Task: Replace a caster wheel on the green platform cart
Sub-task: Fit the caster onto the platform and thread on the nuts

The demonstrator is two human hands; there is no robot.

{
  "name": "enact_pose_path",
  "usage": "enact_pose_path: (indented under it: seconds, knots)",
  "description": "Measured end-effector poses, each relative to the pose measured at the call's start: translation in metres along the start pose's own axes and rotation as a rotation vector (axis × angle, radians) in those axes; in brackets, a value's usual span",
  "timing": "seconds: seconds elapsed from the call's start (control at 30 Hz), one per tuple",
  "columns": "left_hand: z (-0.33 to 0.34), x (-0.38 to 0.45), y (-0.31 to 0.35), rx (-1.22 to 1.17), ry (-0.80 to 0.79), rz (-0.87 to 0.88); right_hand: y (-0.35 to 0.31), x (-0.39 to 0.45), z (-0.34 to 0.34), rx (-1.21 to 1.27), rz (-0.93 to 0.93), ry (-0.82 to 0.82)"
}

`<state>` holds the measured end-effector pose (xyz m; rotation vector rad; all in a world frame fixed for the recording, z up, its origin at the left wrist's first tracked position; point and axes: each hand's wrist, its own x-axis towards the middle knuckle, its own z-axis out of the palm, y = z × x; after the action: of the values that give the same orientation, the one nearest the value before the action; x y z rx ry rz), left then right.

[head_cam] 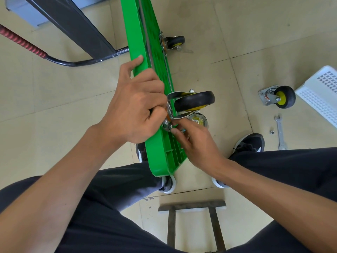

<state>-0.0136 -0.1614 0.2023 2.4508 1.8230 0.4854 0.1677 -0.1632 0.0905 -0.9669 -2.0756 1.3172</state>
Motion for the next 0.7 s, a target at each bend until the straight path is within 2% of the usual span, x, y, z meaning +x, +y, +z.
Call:
enact_pose_path:
  seconds: [0.3, 0.7]
  knots:
    - [0.000, 0.000, -0.001, 0.009, -0.010, -0.003, -0.008, 0.002, 0.003, 0.180, 0.178, -0.057]
    - [0.000, -0.001, -0.002, 0.012, -0.012, 0.011, -0.026, 0.018, -0.001, 0.324, 0.547, -0.112]
